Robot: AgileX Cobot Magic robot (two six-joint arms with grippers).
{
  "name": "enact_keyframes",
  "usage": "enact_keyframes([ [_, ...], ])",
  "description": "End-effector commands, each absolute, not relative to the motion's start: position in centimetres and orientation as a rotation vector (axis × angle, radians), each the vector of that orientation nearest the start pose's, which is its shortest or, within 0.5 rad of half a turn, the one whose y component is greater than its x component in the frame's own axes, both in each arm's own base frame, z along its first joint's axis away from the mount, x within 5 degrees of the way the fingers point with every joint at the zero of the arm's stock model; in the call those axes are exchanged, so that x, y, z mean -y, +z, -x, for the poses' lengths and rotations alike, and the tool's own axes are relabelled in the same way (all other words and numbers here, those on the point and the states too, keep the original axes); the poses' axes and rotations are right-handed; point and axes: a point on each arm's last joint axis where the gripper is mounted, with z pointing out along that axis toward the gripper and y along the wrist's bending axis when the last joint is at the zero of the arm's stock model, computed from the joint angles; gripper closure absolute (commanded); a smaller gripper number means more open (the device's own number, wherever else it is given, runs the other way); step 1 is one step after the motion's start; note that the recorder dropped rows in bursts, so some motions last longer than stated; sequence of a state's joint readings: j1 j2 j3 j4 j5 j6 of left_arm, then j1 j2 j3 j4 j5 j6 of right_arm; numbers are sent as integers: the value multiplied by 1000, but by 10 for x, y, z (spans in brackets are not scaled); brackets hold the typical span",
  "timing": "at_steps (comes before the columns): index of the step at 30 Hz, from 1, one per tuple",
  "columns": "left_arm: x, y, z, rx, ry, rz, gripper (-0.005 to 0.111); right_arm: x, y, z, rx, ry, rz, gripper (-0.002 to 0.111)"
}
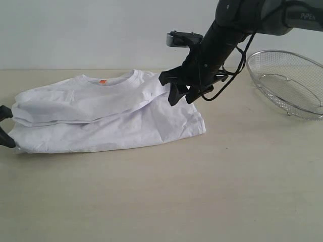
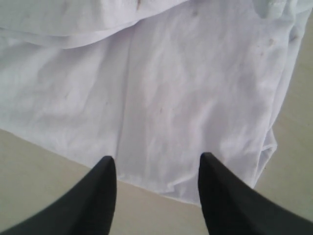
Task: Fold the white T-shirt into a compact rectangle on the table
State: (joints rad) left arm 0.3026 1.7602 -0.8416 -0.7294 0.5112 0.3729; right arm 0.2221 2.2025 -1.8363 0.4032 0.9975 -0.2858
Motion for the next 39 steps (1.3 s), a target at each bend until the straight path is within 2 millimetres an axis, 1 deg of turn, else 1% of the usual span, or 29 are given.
enact_keyframes([
  [1,-64,133,-306,-2693,-493,762,63,-132,208,-455,-2733,504,472,62],
  [4,-64,131,-308,-2693,-507,775,63,-132,208,-455,-2733,504,472,62],
  [12,-64,133,-312,-2657,-536,808,63,-132,208,-455,-2729,503,472,62],
  [23,-65,133,-314,-2622,-513,831,63,-132,208,-456,-2722,505,466,62],
  [30,-65,135,-317,-2615,-517,802,63,-132,208,-456,-2722,508,465,62],
  [33,-64,133,-316,-2627,-526,800,63,-132,208,-456,-2719,516,460,62],
  [39,-59,123,-317,-2672,-544,784,63,-133,208,-456,-2717,520,456,62],
])
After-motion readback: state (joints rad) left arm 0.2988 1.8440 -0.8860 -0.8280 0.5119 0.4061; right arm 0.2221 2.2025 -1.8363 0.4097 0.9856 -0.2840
